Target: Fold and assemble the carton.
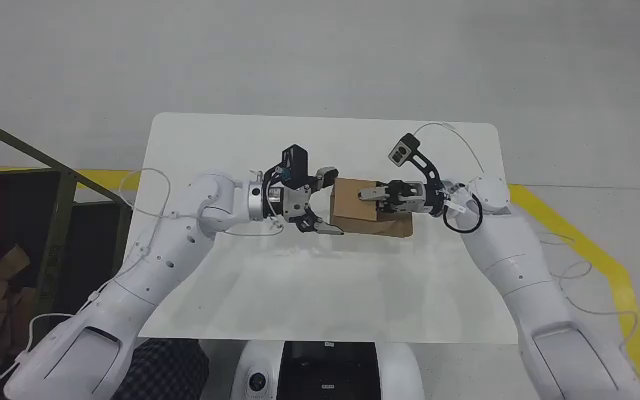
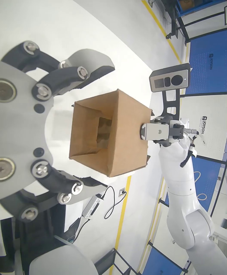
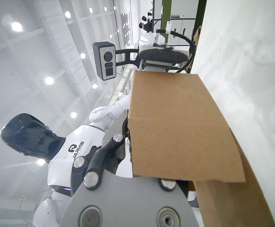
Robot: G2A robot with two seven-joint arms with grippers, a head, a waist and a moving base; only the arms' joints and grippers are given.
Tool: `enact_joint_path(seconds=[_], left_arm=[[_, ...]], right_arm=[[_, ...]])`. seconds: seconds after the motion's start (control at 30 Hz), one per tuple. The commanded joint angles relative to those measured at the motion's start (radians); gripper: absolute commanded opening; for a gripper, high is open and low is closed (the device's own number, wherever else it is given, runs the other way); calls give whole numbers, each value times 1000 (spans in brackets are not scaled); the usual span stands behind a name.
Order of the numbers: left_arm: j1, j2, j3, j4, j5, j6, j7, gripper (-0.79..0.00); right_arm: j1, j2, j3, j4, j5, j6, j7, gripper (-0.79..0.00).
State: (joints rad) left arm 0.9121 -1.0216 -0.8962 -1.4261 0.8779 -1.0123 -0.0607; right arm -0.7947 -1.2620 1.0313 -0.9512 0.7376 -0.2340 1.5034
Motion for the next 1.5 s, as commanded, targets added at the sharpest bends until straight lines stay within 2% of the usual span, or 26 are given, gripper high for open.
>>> enact_joint_path(seconds=[0.0,0.2,0.87,1.07,1.2,1.3,1.47], left_arm=[[-12,1,17,6,5,0,22,0],[-34,7,48,24,39,0,91,0],[-94,31,171,68,-34,0,133,0],[-114,37,193,81,-47,0,140,-43],[-121,41,206,85,-50,0,143,-111],[-125,44,213,88,-55,0,148,-259],[-131,48,225,90,-59,0,157,-345]], right_arm=[[2,-1,-4,0,-9,3,-2,-785],[1,-4,-14,-3,-19,6,-11,-785],[-7,1,-10,-25,-56,7,-29,-785],[-8,1,-12,-33,-60,10,-37,-785],[-9,0,-13,-37,-63,9,-39,-785],[-9,0,-14,-40,-67,9,-41,-785],[-9,1,-14,-41,-69,9,-42,-785]])
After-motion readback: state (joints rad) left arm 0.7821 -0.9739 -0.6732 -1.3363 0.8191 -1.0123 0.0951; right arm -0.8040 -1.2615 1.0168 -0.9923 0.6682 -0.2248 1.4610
